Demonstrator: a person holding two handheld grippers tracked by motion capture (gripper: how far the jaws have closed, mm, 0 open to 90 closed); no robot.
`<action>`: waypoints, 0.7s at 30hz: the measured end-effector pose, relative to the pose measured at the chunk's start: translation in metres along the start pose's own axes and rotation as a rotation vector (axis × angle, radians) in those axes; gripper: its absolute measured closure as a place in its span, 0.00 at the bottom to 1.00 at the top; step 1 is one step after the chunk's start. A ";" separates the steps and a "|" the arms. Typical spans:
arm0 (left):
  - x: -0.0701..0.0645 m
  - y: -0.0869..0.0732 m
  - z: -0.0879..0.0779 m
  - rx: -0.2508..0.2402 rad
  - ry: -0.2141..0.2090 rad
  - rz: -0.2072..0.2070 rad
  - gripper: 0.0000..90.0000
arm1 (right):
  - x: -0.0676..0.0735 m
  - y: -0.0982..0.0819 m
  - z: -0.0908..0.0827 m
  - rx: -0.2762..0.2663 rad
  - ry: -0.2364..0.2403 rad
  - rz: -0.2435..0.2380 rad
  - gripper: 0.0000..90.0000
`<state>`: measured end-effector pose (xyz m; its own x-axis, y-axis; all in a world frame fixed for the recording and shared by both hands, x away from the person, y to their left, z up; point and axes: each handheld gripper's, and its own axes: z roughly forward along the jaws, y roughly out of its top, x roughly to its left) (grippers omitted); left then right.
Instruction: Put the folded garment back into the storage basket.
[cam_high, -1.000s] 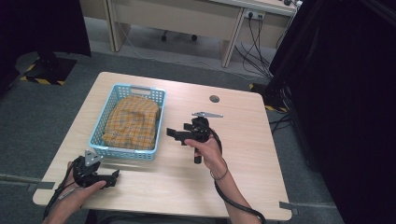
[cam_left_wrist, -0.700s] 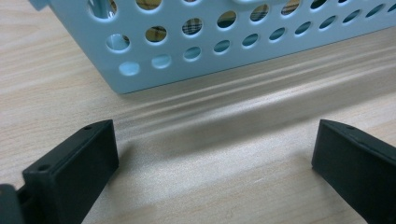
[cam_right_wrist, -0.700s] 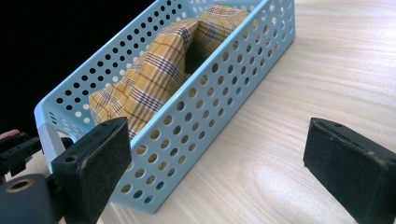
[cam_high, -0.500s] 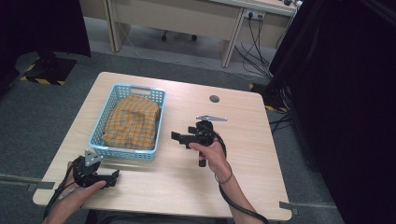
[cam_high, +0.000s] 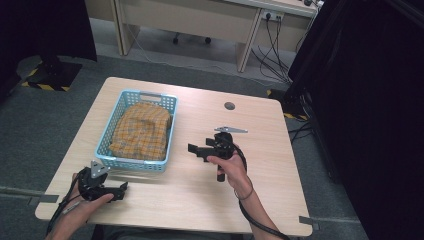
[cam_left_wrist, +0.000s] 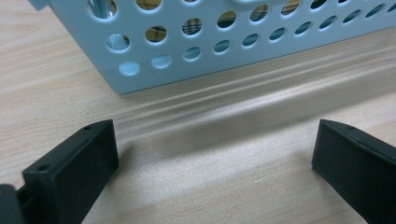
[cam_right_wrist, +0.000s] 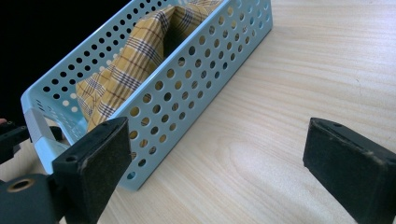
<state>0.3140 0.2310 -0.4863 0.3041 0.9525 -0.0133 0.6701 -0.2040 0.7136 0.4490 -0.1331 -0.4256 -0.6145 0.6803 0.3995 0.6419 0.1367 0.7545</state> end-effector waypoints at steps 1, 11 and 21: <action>0.000 0.000 0.000 0.000 0.000 0.000 0.00 | 0.000 -0.001 0.000 0.001 0.000 0.001 0.09; 0.000 0.000 0.000 0.000 0.000 0.000 0.00 | -0.001 -0.005 -0.005 0.003 0.000 -0.004 0.10; 0.000 0.000 0.000 0.000 0.000 0.000 0.00 | -0.004 -0.008 -0.009 0.006 -0.005 -0.001 0.10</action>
<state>0.3140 0.2310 -0.4863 0.3040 0.9526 -0.0134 0.6703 -0.2039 0.7135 0.4419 -0.1430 -0.4285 -0.6129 0.6838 0.3959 0.6437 0.1416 0.7521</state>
